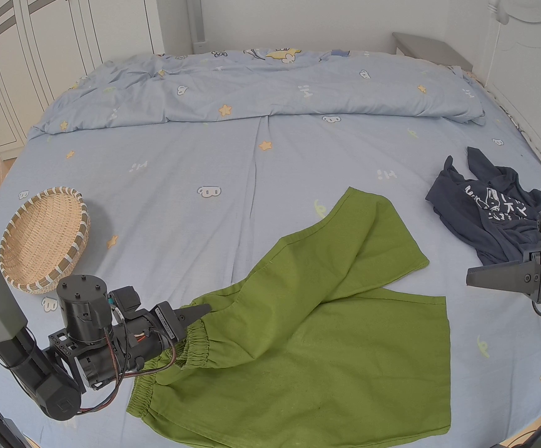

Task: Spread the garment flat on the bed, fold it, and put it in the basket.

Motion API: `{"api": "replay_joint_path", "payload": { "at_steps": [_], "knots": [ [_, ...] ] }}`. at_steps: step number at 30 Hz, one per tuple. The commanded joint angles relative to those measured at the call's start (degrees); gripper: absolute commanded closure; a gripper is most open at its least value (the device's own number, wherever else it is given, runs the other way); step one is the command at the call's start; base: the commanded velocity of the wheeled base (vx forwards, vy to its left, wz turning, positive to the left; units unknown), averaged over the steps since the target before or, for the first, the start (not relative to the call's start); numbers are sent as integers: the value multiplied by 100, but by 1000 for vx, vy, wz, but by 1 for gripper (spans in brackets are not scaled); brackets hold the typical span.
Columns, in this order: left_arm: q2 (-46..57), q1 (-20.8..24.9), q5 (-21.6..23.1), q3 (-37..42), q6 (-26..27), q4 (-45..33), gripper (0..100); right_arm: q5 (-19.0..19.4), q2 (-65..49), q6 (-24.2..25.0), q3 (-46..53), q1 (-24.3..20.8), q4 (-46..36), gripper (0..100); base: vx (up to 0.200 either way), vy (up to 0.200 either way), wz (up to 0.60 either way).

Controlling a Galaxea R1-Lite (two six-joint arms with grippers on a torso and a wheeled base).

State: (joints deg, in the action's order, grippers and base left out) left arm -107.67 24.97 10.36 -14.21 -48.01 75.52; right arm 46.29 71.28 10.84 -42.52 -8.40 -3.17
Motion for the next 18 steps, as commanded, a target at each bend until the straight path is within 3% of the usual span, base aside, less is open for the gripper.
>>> {"api": "replay_joint_path", "payload": {
  "at_steps": [1,12,18],
  "knots": [
    [-9,-1,1,6,2,7,100,3,9,-3,7,-4,1,0,0,0,0],
    [-9,-27,-25,-38,90,33,100,12,0,6,-2,-4,9,0,0,0,0],
    [53,-159,-8,-679,705,-380,100,12,9,59,-11,137,308,0,0,0,0]
  ]
}}
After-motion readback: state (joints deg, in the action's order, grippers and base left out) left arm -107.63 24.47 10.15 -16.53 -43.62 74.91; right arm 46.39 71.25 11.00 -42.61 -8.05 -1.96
